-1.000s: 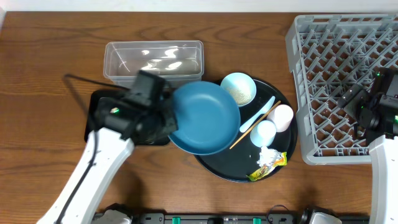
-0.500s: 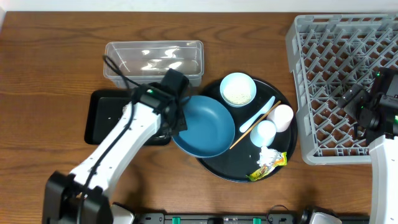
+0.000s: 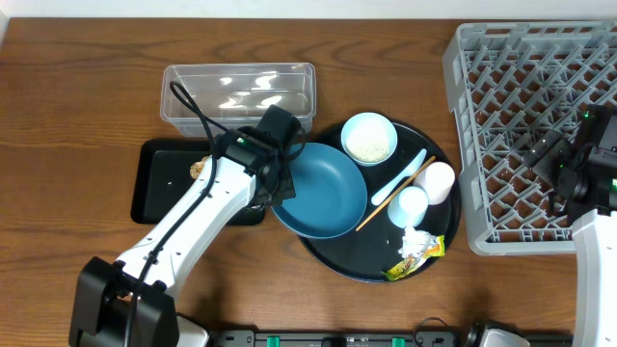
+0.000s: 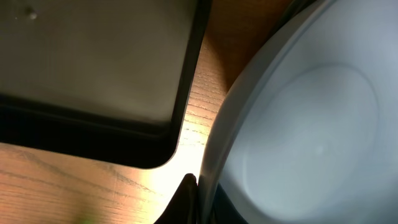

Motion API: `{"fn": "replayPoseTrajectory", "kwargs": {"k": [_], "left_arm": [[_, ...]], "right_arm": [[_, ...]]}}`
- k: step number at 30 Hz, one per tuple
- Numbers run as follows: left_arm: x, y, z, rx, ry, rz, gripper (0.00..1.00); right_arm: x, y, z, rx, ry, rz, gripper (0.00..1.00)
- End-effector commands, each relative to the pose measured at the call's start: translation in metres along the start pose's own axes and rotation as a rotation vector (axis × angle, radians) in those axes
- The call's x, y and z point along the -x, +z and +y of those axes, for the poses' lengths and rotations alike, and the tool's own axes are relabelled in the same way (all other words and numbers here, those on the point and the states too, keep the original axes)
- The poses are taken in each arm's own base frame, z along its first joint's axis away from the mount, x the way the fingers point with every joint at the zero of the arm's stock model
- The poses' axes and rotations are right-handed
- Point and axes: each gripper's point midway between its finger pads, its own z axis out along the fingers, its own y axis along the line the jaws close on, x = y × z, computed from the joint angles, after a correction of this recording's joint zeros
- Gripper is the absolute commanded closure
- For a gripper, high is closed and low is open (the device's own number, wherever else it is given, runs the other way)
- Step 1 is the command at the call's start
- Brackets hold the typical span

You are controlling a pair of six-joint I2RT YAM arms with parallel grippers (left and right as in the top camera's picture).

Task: Sort waste into correct bins and load items into the dishwasher rack
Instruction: 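Swing the empty blue pan back onto the round black tray, then release the pan and move the left gripper to the wrapper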

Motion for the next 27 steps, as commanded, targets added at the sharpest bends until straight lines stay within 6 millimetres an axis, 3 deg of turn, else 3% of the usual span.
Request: {"fn": "replayPoseTrajectory", "kwargs": {"k": [1, 11, 22, 25, 27], "left_arm": [[-0.002, 0.001, 0.001, 0.016, -0.004, -0.002, 0.94], [-0.020, 0.019, 0.002, 0.034, 0.026, 0.029, 0.94], [-0.017, 0.026, -0.002, 0.012, 0.025, 0.005, 0.93], [-0.014, 0.026, -0.004, 0.003, 0.024, -0.005, 0.84], [-0.013, 0.025, -0.005, -0.002, 0.042, -0.010, 0.83]], "right_arm": [[0.006, -0.003, -0.001, -0.001, 0.002, -0.015, 0.01], [0.006, -0.003, -0.001, 0.000, 0.002, -0.015, 0.01], [0.006, -0.003, -0.001, -0.001, 0.002, -0.015, 0.01], [0.006, -0.003, -0.001, -0.001, 0.002, -0.015, 0.01], [0.006, -0.003, -0.001, 0.000, 0.002, -0.015, 0.01]]}}
